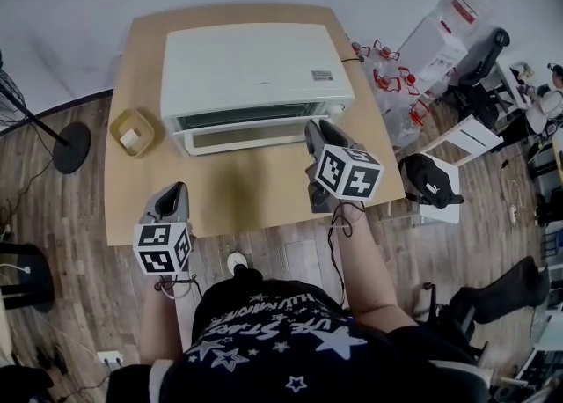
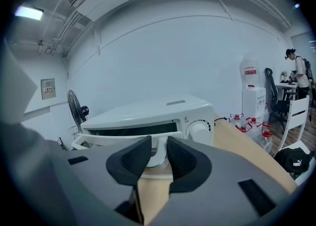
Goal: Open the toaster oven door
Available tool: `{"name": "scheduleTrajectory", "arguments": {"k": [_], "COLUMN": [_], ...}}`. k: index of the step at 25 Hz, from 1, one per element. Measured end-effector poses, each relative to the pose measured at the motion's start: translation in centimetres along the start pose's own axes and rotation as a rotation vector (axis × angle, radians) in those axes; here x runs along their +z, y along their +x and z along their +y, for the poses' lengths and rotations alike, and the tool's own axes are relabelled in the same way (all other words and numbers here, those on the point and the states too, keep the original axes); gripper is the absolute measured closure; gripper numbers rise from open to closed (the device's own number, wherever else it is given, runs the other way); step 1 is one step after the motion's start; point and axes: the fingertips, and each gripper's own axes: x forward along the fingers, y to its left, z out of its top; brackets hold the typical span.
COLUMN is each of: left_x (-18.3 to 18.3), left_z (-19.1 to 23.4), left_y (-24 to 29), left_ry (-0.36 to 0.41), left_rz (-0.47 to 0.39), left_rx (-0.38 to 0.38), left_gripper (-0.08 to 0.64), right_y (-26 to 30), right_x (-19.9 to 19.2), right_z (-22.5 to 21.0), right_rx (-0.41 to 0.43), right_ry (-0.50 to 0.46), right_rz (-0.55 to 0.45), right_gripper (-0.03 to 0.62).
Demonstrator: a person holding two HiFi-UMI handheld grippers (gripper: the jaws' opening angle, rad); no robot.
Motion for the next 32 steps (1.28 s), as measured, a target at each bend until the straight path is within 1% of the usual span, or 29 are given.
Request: {"name": "scheduleTrajectory", "arguments": {"k": [5, 10, 13, 24, 32], "left_x": [-0.9, -2.2, -3.1, -5.6, -6.8], "left_z": [-1.6, -3.5, -4.0, -6.1, -7.5], "left_y": [-1.3, -2.6, -3.7, -6.1, -7.4], "left_ry": [0.011, 0.02, 0.014, 0.002, -0.005], "left_rz": [0.0, 0.02, 0.031, 0.046, 0.055], "left_rx": [0.033, 0.03, 0.042, 0.063, 0.074], "left_gripper": [0.538, 0.538, 0.538, 0.538, 0.538], "right_y": [-1.7, -3.6, -4.1, -6.8, -8.1], "right_x": [-1.8, -4.1, -5.6, -10.4, -14.5], "right_z": [-0.2, -0.6, -0.3, -1.0, -1.3], "right_rx": [0.032, 0.056, 0.073, 0.058, 0.074], "right_ry": [-0.008, 0.007, 0.009, -0.06, -0.095], "right_rz": [0.009, 0.055, 0.08, 0.144, 0.193], "right_gripper": [0.492, 0.499, 0.5, 0.522, 0.522]}}
